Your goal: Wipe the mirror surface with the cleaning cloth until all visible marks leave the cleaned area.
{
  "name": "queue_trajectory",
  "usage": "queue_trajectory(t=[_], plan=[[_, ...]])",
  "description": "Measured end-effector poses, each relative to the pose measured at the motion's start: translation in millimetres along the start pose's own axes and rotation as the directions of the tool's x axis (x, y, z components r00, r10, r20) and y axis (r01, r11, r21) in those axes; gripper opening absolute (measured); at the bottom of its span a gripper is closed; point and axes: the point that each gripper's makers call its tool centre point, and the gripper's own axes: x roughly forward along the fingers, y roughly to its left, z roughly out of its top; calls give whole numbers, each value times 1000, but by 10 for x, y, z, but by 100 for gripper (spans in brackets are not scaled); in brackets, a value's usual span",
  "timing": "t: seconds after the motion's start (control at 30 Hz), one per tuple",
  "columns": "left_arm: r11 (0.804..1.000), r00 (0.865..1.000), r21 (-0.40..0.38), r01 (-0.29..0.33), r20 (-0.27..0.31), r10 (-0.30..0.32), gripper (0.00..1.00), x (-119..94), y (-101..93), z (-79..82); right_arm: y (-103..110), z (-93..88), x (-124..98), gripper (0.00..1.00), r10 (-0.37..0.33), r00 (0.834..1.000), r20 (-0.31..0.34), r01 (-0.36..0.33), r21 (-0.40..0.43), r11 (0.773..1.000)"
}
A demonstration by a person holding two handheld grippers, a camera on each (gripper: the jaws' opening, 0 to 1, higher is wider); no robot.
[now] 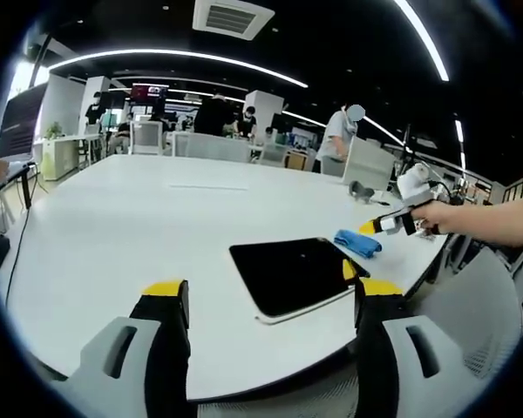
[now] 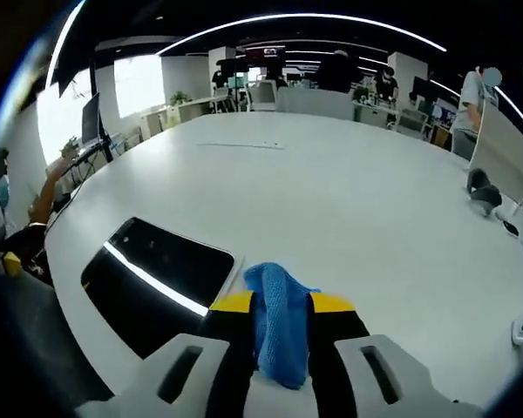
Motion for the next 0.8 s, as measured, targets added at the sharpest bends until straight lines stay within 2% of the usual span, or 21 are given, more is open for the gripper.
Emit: queue_trajectory(t=[0.13, 0.3, 0.5, 0.53, 0.6, 0.67, 0.73, 0.8], plan=[[1000, 1000, -1, -8, 13, 8, 77, -4, 14, 21, -5, -2, -222, 19, -13, 1000, 19, 13, -16, 1000], [1000, 1000, 2, -2, 24, 2, 81, -2, 4, 37, 55, -53, -685, 22, -63, 997, 39, 64, -4, 998], [1000, 999, -15, 0, 42, 1, 81, -4, 2, 58, 300, -83, -1018, 54, -82, 993, 88, 82, 4, 997], [1000, 999, -17, -2, 47, 3, 82, -5, 7, 64, 354, -121, -1073, 56, -88, 992, 93, 90, -11, 996], [1000, 998, -23, -1, 61, 2, 82, -11, 5, 83, 357, -167, -1148, 53, -129, 985, 116, 136, -57, 989], [1000, 997, -31, -6, 76, 8, 82, -17, 14, 102, 470, -359, -1180, 50, -122, 988, 97, 128, -52, 990], [999, 997, -31, -9, 72, 11, 82, -18, 16, 91, 550, -495, -1190, 53, -105, 991, 87, 110, -49, 993], [1000, 997, -28, -4, 72, 6, 82, -19, 12, 90, 561, -561, -1213, 55, -106, 990, 90, 110, -43, 993]])
